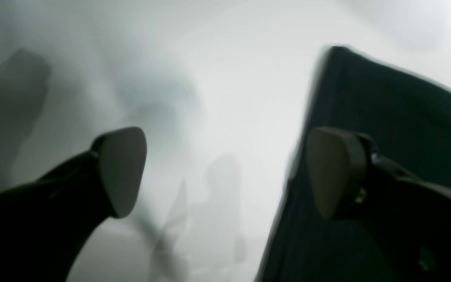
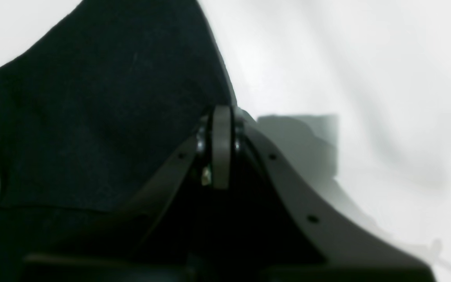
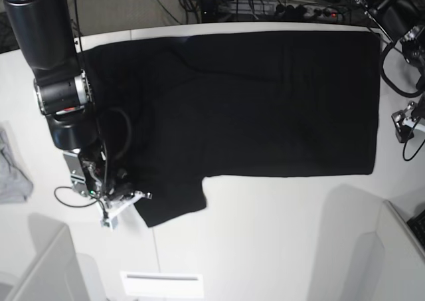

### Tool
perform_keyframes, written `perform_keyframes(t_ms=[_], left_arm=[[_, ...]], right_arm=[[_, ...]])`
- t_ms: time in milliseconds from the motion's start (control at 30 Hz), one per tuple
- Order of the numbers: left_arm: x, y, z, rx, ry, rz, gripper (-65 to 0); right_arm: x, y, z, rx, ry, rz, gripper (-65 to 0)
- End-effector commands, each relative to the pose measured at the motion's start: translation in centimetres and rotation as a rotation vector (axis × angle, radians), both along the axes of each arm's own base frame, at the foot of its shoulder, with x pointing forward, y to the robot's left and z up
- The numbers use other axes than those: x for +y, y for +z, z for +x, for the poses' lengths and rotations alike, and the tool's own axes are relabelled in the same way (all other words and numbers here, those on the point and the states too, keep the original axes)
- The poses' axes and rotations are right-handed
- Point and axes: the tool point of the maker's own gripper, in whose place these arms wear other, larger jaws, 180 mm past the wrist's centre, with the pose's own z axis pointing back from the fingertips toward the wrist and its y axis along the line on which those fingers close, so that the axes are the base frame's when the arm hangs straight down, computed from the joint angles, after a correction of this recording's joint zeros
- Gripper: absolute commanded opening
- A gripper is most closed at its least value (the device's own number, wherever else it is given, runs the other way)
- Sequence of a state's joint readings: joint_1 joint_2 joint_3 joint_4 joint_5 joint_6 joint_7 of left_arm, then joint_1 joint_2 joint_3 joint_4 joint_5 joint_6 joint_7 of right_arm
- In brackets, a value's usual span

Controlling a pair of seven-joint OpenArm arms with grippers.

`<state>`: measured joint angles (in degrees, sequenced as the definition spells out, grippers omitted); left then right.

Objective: Fold the T-shirt properly
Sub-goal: 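Reach the left gripper to the other hem corner and grasp it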

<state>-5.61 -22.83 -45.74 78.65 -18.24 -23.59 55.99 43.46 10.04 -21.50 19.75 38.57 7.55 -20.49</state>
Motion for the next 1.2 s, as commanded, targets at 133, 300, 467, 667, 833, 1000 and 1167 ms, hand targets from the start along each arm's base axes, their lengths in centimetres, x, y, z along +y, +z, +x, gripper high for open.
perform_keyframes(t_ms=[133, 300, 467, 667, 833, 1000, 1167], left_arm=[[-0.9, 1.4, 6.0, -0.004, -0.066, 0.033, -2.5], [-2.0, 0.9, 10.0, -0.001, -0.123, 0.059, -2.5], [-3.0, -1.5, 12.3, 0.052, -0.149, 0.028, -2.5], [-3.5, -3.5, 12.9, 0.069, -0.147, -0.011, -2.5], [-4.0, -4.5, 12.9, 0.066, -0.149, -0.024, -2.5], [-4.7, -6.4, 12.1, 0.088, -0.143, -0.066, -2.6], [-4.9, -7.3, 11.7, 0.091, -0.141, -0.078, -2.8]], right_arm=[[-0.2, 1.6, 1.4, -0.034, 0.001, -0.004, -65.0], [-0.2, 1.3, 1.0, -0.011, 0.006, -0.004, -65.0], [-0.4, 1.2, 0.7, 0.007, 0.008, -0.007, -65.0], [-0.4, 1.2, 0.7, 0.008, 0.008, -0.007, -65.0], [-0.4, 1.2, 0.7, 0.008, 0.008, -0.007, -65.0], [-0.4, 1.2, 0.7, 0.008, 0.008, -0.007, -65.0], [-0.5, 1.2, 0.7, 0.008, 0.007, -0.008, -65.0]])
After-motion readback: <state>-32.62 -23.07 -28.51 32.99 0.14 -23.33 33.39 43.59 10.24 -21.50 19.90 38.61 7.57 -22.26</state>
